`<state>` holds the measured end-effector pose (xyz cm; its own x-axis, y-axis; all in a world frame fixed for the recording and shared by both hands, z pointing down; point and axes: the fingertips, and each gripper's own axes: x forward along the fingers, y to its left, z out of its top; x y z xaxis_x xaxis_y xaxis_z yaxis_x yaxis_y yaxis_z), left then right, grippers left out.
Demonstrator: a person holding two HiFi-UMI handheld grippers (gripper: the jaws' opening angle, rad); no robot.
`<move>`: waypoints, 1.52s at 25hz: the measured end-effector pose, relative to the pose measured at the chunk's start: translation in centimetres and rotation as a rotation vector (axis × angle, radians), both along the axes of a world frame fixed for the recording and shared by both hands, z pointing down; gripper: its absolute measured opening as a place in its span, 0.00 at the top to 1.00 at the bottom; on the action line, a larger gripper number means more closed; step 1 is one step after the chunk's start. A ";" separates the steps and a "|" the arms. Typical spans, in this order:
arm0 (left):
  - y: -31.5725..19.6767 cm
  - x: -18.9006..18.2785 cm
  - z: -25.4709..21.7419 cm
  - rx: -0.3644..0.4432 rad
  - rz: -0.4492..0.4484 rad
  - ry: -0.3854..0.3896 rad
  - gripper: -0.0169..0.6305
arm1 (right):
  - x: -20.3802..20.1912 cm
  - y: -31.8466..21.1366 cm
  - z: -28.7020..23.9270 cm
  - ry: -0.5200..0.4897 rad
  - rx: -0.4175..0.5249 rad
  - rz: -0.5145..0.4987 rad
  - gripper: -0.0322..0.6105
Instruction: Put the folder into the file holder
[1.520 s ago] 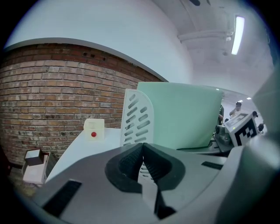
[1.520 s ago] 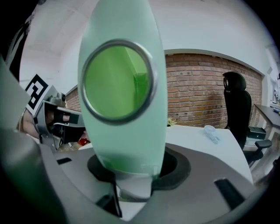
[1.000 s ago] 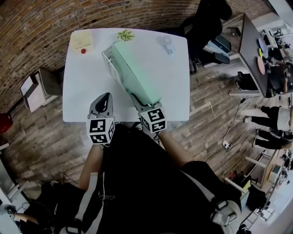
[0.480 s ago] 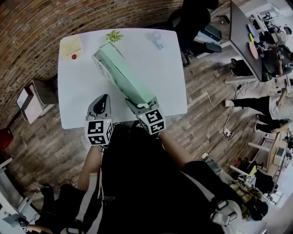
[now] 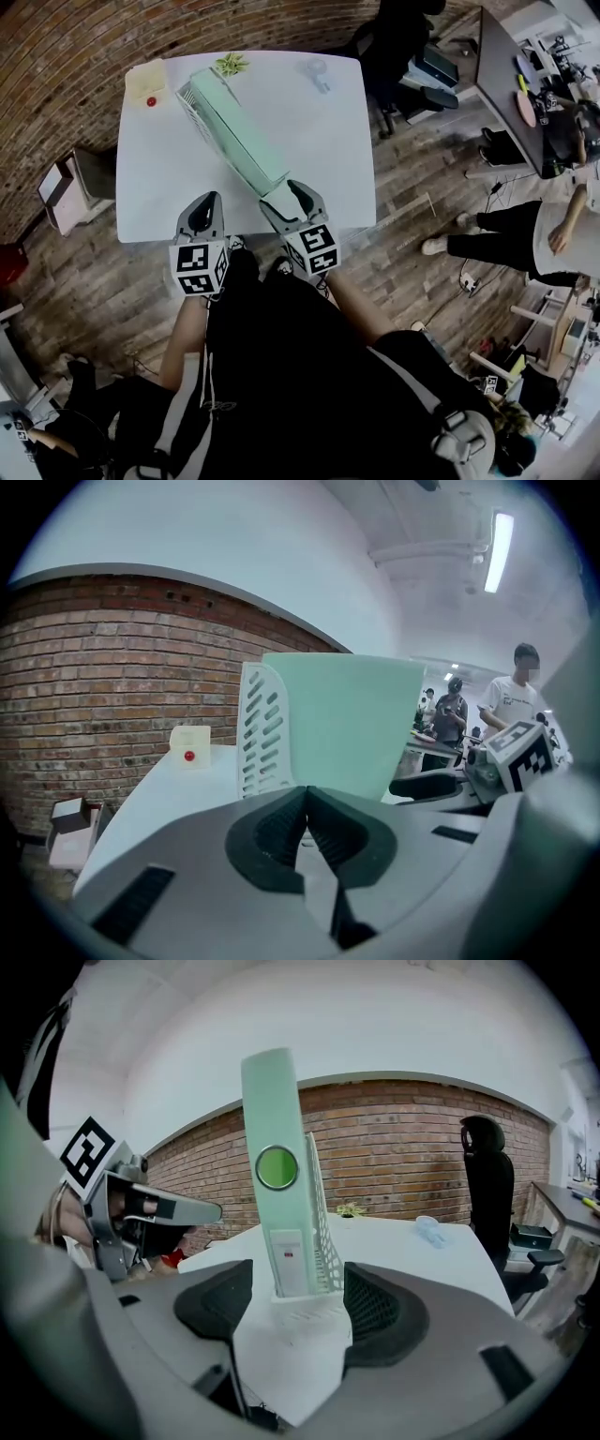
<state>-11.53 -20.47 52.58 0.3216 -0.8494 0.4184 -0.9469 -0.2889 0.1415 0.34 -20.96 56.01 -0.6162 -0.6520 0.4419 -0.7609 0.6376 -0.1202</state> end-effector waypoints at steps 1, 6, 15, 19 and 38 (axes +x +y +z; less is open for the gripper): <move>0.7 0.7 0.1 -0.002 -0.010 0.000 0.94 | 0.7 0.6 0.0 -0.004 -0.002 -0.003 0.46; 4.8 3.9 0.4 -0.015 -0.053 0.013 0.94 | 4.5 3.6 -0.3 0.001 0.005 -0.013 0.54; 10.1 7.5 -0.8 -0.021 -0.103 0.026 0.94 | 9.2 7.0 -0.9 0.046 -0.001 0.019 0.94; 11.5 8.1 -2.8 0.009 -0.098 0.035 0.94 | 9.3 8.1 -3.7 0.007 0.037 0.031 0.94; 10.1 3.0 -20.6 0.391 -0.089 0.010 0.94 | 6.2 7.8 -24.7 -0.119 0.462 0.142 0.94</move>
<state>-8.54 -10.36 31.95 0.2425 -0.9686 0.0551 -0.9696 -0.2401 0.0466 6.54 -13.16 31.32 -0.5358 -0.8441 0.0187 -0.8422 0.5359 0.0594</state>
